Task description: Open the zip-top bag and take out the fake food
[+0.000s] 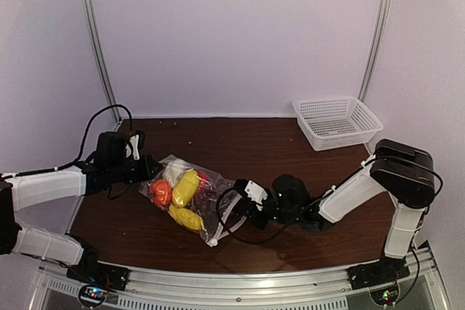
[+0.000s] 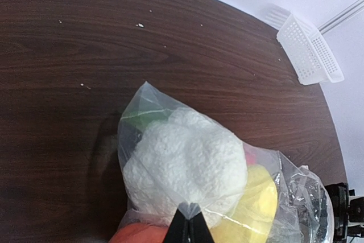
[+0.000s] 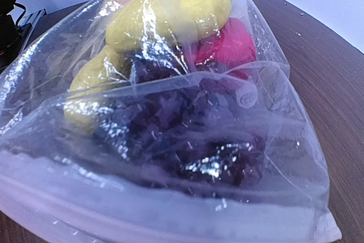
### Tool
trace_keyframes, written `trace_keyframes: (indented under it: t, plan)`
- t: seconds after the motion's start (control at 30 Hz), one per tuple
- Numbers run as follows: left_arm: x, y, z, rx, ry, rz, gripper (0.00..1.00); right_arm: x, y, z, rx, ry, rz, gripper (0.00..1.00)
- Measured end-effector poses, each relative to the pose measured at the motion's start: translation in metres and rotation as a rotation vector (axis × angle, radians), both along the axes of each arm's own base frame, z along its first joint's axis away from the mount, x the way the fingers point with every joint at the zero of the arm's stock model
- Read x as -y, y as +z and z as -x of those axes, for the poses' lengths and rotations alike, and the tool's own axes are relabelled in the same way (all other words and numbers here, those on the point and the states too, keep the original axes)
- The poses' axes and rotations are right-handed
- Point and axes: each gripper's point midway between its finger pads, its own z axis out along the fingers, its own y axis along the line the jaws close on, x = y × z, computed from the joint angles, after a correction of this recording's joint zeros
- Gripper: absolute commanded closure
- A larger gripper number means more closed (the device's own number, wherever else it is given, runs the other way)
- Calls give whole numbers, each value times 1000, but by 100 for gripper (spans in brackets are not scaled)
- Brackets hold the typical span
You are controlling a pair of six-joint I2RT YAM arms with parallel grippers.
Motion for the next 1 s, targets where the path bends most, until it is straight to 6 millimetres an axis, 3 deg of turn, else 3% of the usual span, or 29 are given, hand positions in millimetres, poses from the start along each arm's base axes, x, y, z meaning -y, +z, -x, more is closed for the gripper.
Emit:
trace_keyframes:
  t: [0.43,0.77,1.0]
  plan:
    - [-12,-12,-10,-42,93,0,100,37,26,24,-44,-22,-19,100]
    - [-17,-13,-14,-47,121,5,100,65,101,29,9,-88,-101,100]
    - [-19,-15,-17,-48,131,10,100,93,133,31,22,-174,-126,100]
